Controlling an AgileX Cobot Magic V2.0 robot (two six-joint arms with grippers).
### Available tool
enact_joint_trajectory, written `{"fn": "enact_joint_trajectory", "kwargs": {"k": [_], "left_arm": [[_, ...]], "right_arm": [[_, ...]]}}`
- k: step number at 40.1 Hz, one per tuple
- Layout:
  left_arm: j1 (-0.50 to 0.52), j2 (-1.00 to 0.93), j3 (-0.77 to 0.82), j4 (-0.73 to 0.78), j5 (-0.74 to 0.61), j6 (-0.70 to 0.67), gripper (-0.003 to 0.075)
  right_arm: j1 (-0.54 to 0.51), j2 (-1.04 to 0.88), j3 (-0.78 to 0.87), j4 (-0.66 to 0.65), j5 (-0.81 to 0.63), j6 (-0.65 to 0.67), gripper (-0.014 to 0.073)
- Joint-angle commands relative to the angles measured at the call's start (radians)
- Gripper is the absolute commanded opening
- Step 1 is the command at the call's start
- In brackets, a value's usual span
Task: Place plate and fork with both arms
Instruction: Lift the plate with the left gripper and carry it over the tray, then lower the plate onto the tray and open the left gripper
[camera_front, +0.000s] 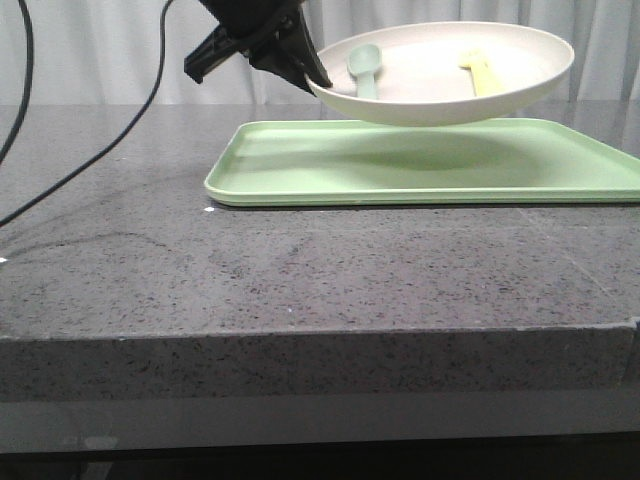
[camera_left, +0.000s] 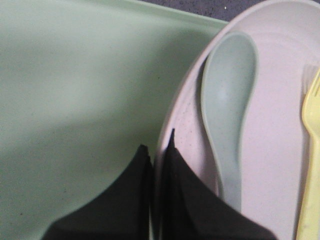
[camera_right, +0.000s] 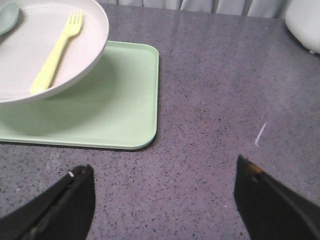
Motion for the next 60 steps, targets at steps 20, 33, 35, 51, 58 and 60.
{"fn": "enact_joint_trajectory", "kwargs": {"k": [20, 33, 35, 51, 58, 60], "left_arm": [[-0.014, -0.004, -0.034, -0.023, -0.014, -0.028, -0.0016], [-0.010, -0.004, -0.034, 0.018, 0.012, -0.028, 0.0005], [-0.009, -0.004, -0.034, 0.018, 0.012, -0.028, 0.0036], [-0.009, -0.011, -0.034, 0.018, 0.059, -0.028, 0.0458], [-0.009, -0.067, -0.034, 0.021, 0.059, 0.048, 0.0452], [-0.009, -0.094, -0.034, 0.025, 0.059, 0.071, 0.0452]], "right_arm": [[0.001, 0.012, -0.035, -0.012, -0.076, -0.002, 0.0593], [0.001, 0.012, -0.035, -0.012, -0.075, -0.002, 0.0593], [0.001, 0.012, -0.035, -0.012, -0.075, -0.002, 0.0593], [0.001, 0.012, -0.035, -0.011, -0.083, -0.002, 0.0593], [0.001, 0.012, -0.035, -0.011, -0.081, -0.002, 0.0593], [0.001, 0.012, -0.035, -0.011, -0.078, -0.002, 0.0593]]}}
